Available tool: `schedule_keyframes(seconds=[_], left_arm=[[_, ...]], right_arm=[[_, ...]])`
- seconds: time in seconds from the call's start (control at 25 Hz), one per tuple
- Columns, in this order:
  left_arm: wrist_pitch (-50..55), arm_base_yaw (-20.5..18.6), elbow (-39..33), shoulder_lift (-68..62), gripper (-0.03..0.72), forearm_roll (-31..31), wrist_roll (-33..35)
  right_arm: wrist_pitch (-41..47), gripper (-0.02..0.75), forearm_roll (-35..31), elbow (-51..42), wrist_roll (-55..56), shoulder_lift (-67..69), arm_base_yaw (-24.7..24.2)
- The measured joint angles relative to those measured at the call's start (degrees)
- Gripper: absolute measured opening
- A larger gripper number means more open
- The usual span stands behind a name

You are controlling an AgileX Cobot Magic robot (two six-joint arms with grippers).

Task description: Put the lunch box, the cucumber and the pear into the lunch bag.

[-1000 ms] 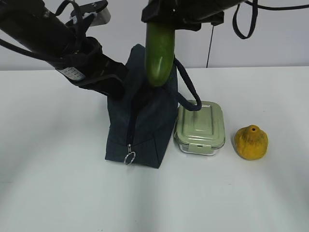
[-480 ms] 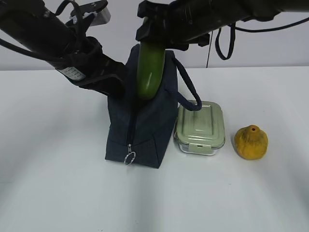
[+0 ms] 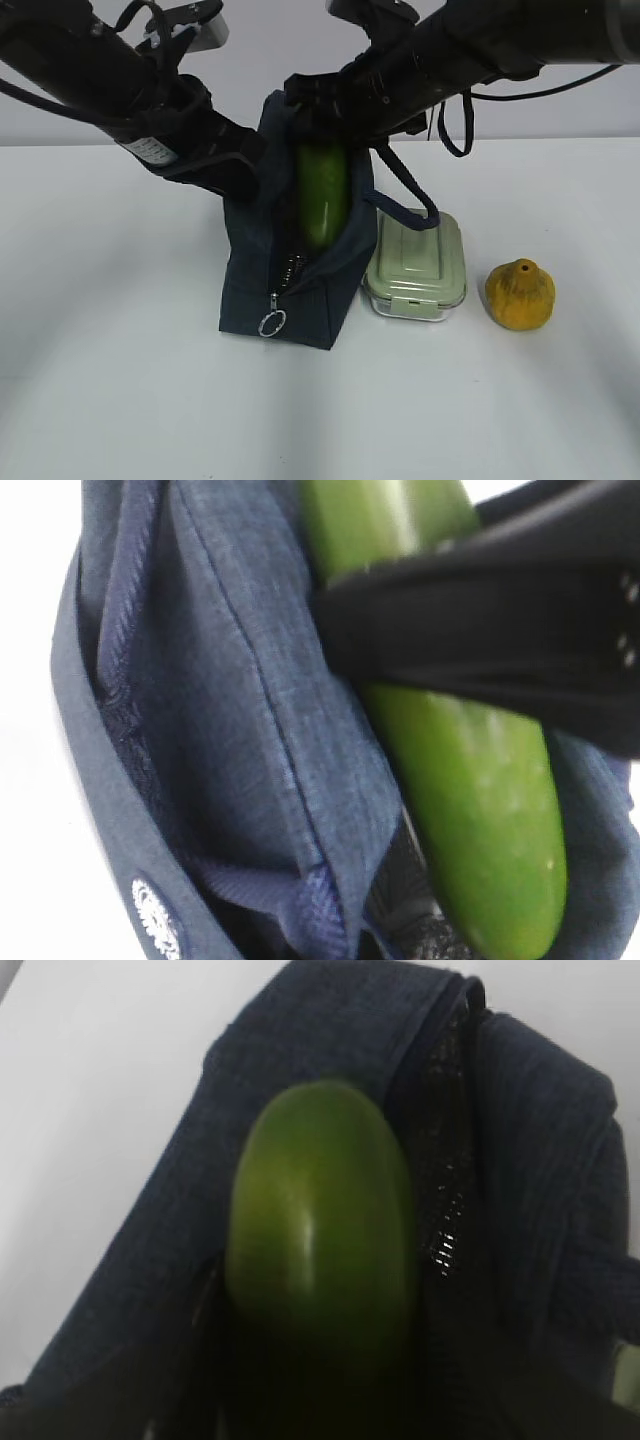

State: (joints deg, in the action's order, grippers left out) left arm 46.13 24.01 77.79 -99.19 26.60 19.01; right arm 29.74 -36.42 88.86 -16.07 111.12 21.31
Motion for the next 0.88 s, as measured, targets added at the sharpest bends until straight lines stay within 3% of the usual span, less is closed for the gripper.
schedule_keyframes(seconds=[0.36, 0.44, 0.6, 0.88], left_arm=[[-0.1, 0.0, 0.0, 0.0, 0.003, 0.1, 0.0], [-0.1, 0.0, 0.0, 0.0, 0.003, 0.1, 0.0], [-0.1, 0.1, 0.0, 0.1, 0.003, -0.1, 0.0], [-0.1, 0.1, -0.1, 1.0, 0.003, -0.5, 0.0]], right_arm=[[6.7, 0.353, 5.4, 0.0, 0.7, 0.1, 0.0], [6.8, 0.376, 5.5, 0.1, 0.8, 0.1, 0.0], [7.3, 0.496, 6.0, 0.8, 0.9, 0.1, 0.0], [8.7, 0.517, 6.4, 3.1, 0.9, 0.0, 0.0]])
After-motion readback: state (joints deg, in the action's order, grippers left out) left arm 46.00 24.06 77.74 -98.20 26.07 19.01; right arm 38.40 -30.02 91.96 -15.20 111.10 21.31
